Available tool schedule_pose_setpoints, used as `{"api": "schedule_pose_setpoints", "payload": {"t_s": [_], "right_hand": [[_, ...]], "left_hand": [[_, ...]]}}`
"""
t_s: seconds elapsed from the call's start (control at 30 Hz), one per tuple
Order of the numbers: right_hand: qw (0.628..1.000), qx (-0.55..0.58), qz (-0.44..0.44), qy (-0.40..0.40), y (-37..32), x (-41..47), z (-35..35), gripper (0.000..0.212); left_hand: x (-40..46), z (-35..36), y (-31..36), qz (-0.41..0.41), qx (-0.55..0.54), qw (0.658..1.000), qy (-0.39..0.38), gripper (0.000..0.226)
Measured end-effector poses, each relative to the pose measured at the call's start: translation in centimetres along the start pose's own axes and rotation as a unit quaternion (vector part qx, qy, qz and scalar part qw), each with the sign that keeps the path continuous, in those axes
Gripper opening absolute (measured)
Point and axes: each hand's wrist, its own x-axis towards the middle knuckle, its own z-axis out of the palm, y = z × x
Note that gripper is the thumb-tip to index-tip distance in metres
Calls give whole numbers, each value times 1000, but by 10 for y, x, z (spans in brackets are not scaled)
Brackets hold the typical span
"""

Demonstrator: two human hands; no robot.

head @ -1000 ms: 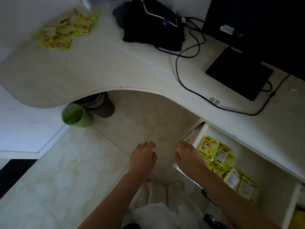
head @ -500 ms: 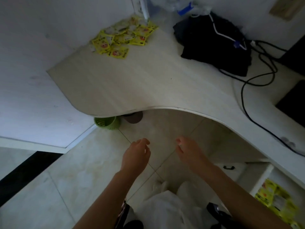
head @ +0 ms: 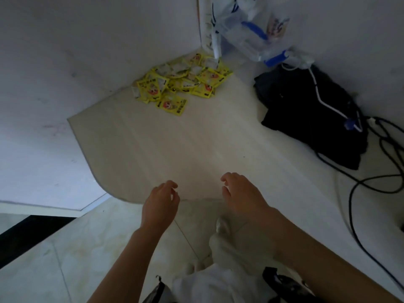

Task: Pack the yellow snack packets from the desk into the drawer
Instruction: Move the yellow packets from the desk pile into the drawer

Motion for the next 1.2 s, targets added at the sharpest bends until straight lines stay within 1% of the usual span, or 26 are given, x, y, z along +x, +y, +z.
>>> {"api": "schedule_pose_setpoints", "payload": {"t_s": [0.13, 0.23, 0.37, 0.5, 0.63, 0.73, 0.87, 0.93, 1.07, 1.2], "right_hand": [[999, -24, -31, -26, 2, 61, -26, 29], [997, -49, -53, -28, 2, 107, -46, 29], [997, -58, -46, -35, -5, 164, -65, 29], [996, -66, -42, -30, -16, 210, -72, 29], [998, -55, -24, -19, -29, 247, -71, 28], [999, -48, -5, -23, -39, 273, -65, 29], [998, -18, 19, -53, -52, 307, -55, 28], [997, -8, 22, -69, -58, 325, -49, 28], [995, -13, 18, -94, -66, 357, -38, 29], [994, -18, 24, -106, -70, 389, -30, 30]], "left_hand": [[40, -8, 9, -17, 6, 1000, 16, 21], [73, -16, 9, -34, 11, 999, 15, 22], [118, -32, -1, -37, 25, 999, 8, 23], [172, -48, -17, -15, 58, 998, -25, 24], [230, -66, -39, -2, 63, 995, -71, 22], [271, -78, -60, -32, 48, 993, -103, 20], [316, -88, -80, -54, 23, 992, -109, 19], [337, -88, -85, -73, -1, 992, -103, 20], [373, -86, -81, -147, -52, 984, -82, 28], [402, -80, -67, -198, -117, 972, -40, 37]]}}
